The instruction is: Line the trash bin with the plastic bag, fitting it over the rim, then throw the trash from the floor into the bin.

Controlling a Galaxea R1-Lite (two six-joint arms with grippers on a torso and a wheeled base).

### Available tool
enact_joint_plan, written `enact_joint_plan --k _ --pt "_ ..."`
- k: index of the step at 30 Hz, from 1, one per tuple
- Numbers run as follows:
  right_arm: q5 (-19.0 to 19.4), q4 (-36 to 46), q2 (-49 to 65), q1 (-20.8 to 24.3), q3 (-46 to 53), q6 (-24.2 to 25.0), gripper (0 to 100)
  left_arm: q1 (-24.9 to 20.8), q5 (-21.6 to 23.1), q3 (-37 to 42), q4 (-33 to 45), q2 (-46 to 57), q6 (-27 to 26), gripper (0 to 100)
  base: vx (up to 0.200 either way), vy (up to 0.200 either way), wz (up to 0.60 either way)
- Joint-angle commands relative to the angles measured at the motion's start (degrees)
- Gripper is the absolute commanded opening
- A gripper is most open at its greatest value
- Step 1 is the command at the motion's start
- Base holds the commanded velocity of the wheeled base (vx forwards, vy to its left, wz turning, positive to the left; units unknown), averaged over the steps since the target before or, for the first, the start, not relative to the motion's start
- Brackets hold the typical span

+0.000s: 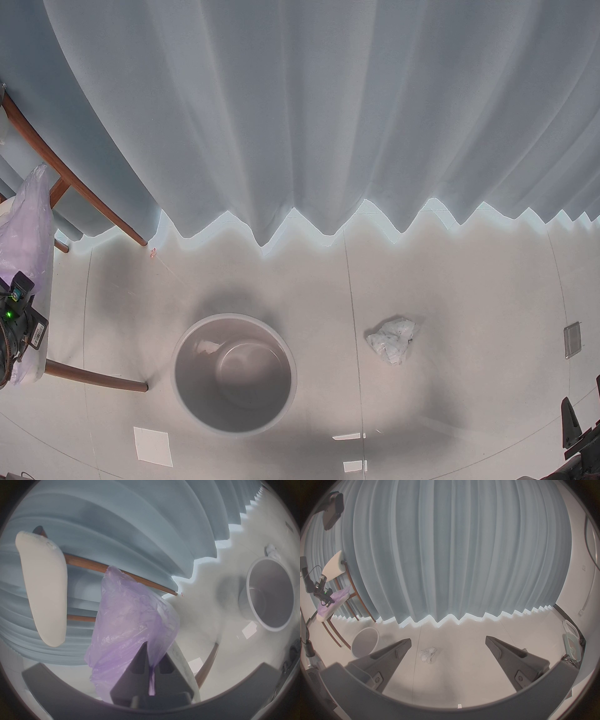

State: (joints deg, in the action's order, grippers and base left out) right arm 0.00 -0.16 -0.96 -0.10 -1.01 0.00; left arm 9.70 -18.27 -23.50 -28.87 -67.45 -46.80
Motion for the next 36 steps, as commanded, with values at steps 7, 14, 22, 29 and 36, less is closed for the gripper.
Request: enact_joint_plan --k 7,14,22,29,36 --pt "0.00 -0.02 0.96 0.01 1.01 0.00 100 0.40 10.80 -1.37 3.99 3.82 15.60 0 0.000 0.000 0.00" --pt "0.00 -0.02 0.96 0.01 1.01 0.00 100 0.67 27.15 -2.60 8.04 7.77 29.92 0 0.000 0.000 0.00" --pt "0.00 -0.02 0.96 0.01 1.01 0.00 100 0.23 40.16 0.30 13.66 15.77 43.02 0 0.000 0.000 0.00" --pt "0.00 -0.02 0.96 0.01 1.01 0.00 100 -1.79 50.71 0.74 13.49 20.78 46.62 0 0.000 0.000 0.00" --pt "0.00 -0.02 0.96 0.01 1.01 0.00 100 -16.65 50.71 -2.51 12.26 21.31 57.70 0 0.000 0.000 0.00"
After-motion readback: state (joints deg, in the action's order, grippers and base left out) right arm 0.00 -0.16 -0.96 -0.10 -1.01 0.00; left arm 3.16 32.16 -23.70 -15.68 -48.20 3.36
